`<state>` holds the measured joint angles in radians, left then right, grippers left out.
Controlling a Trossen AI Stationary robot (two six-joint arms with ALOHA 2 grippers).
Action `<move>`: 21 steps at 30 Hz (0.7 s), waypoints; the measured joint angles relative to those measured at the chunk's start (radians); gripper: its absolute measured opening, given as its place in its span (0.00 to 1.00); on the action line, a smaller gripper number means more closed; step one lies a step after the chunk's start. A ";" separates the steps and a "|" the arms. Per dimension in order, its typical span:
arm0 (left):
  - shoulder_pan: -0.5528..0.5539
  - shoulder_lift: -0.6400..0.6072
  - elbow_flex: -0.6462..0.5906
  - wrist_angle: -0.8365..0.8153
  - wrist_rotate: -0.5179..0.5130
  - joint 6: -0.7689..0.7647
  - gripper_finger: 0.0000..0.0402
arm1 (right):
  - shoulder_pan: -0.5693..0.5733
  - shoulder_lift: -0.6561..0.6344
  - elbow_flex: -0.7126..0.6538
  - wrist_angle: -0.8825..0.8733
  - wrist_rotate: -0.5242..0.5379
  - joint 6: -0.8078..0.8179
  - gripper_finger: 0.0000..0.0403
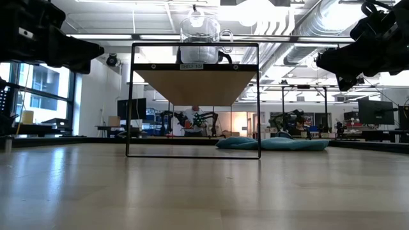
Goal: Stack small to large cups/mugs on shelf
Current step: Return to Home Position
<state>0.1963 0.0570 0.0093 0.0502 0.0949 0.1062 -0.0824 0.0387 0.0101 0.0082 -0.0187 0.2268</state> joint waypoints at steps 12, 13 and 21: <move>0.000 0.000 0.000 0.000 -0.002 -0.068 0.17 | 0.000 0.000 0.000 0.000 0.000 0.000 0.20; 0.000 0.000 0.000 0.000 -0.002 -0.067 0.17 | 0.000 0.000 0.000 0.000 0.000 0.000 0.20; 0.000 0.000 0.000 0.000 -0.002 -0.067 0.17 | 0.000 0.000 0.000 0.000 0.000 0.000 0.20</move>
